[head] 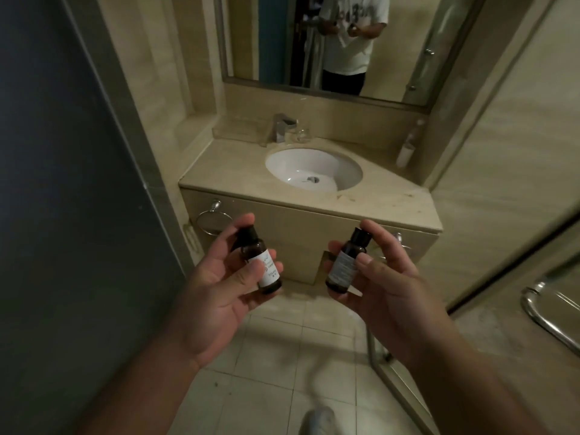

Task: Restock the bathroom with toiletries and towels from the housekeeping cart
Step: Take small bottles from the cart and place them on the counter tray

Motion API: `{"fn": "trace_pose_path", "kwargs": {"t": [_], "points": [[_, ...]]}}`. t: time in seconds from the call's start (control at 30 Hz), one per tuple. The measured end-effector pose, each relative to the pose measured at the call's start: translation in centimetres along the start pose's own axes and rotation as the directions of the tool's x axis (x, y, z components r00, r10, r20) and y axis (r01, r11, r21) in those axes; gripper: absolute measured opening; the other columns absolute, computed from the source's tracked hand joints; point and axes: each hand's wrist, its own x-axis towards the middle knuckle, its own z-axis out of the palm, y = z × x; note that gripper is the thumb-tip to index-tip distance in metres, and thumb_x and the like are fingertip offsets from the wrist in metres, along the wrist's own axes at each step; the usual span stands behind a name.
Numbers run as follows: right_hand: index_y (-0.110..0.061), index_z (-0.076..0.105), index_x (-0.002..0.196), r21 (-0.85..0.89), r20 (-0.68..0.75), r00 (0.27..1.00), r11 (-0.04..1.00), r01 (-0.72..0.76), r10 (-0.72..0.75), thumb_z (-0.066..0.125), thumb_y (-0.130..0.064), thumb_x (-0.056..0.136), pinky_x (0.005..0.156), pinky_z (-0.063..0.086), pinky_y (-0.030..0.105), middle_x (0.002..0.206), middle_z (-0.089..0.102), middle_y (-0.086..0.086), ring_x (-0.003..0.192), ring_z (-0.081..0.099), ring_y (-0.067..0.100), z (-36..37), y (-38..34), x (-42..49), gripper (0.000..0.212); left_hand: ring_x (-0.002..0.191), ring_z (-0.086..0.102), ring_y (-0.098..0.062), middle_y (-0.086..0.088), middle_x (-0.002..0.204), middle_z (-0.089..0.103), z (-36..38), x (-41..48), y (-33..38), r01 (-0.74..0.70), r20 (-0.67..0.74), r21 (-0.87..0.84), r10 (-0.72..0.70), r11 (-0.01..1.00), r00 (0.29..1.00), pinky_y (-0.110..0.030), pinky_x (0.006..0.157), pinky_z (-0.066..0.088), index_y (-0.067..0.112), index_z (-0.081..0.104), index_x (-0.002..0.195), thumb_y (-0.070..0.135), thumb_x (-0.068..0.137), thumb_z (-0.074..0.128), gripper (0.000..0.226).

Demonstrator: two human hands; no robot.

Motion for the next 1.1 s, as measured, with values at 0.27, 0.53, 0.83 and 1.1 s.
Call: {"fn": "trace_pose_path", "kwargs": {"t": [0.27,0.53,0.83,1.1], "points": [[-0.033,0.065,0.126,0.043,0.185,0.979,0.995,-0.095,0.085,0.057,-0.008,0.085,0.084,0.053,0.049,0.121,0.068,0.022,0.109,0.065,0.041,-0.3,-2.7,11.2,0.049,0.088,0.073,-0.022,-0.009,0.103,0.066,1.0,7.4,2.2,-0.09,-0.172,0.038,0.095,0.995,0.981,-0.035,0.069,0.059,0.037,0.065,0.125,0.016,0.078,0.073,0.052],[-0.033,0.063,0.126,-0.02,0.287,0.943,0.985,-0.171,0.17,0.058,-0.007,0.082,0.08,0.053,0.047,0.122,0.069,0.019,0.109,0.066,0.039,-1.6,-4.9,20.3,0.051,0.086,0.071,-0.022,-0.012,0.102,0.066,2.1,13.7,2.5,-0.118,-0.283,0.102,0.142,0.988,0.948,-0.034,0.068,0.059,0.036,0.063,0.128,0.014,0.083,0.056,0.051],[-0.031,0.071,0.115,-0.049,0.301,0.925,0.972,-0.23,0.233,0.058,-0.024,0.089,0.075,0.055,0.047,0.116,0.07,0.016,0.099,0.069,0.036,0.1,-5.4,26.7,0.029,0.088,0.073,-0.021,-0.014,0.111,0.065,1.0,18.4,3.9,-0.124,-0.358,0.091,0.149,0.988,0.922,-0.036,0.07,0.058,0.04,0.068,0.119,0.026,0.085,0.053,0.039],[-0.02,0.069,0.122,-0.11,0.306,0.932,0.98,-0.169,0.195,0.057,-0.026,0.089,0.071,0.057,0.042,0.113,0.071,0.015,0.096,0.07,0.033,3.5,-6.5,33.4,0.036,0.091,0.072,-0.025,-0.009,0.106,0.07,-3.5,24.9,6.5,-0.146,-0.302,0.027,0.148,0.989,0.942,-0.04,0.07,0.058,0.033,0.069,0.119,0.031,0.073,0.079,0.047]]}}
